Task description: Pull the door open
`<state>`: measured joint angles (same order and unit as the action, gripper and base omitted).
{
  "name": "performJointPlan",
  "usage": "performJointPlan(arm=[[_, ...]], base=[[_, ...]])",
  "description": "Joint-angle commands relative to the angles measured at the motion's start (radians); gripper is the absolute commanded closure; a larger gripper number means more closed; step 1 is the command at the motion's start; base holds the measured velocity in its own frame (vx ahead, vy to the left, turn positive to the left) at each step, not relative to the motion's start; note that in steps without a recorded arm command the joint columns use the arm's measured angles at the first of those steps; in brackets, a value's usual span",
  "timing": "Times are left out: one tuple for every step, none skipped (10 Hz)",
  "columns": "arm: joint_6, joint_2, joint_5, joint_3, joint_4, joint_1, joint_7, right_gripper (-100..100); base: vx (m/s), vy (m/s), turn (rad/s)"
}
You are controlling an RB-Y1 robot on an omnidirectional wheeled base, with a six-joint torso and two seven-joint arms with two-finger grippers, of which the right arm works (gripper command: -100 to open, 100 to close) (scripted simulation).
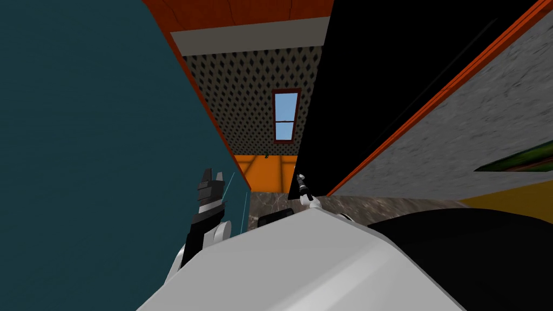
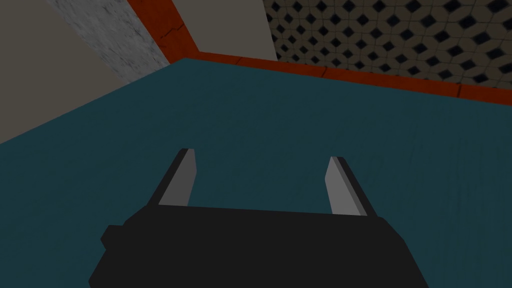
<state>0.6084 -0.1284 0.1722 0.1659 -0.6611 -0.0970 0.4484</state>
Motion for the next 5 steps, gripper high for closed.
performJointPlan(arm=[[-0.02, -0.02, 0.009, 0.021, -0.028, 0.02, 0.0, 100], [-0.014, -0.024, 0.018, 0.014, -0.026, 0.02, -0.041, 100], [-0.014, -0.024, 0.018, 0.014, -0.026, 0.02, -0.041, 100], [-0.008, -0.028, 0.028, 0.008, -0.024, 0.02, -0.082, 100], [-0.002, -0.031, 0.038, 0.001, -0.022, 0.02, -0.107, 100]], base=[[0.001, 0.013, 0.001], [-0.027, -0.001, 0.055], [-0.028, -0.012, 0.047], [-0.047, -0.016, 0.066], [-0.061, -0.007, 0.105]])
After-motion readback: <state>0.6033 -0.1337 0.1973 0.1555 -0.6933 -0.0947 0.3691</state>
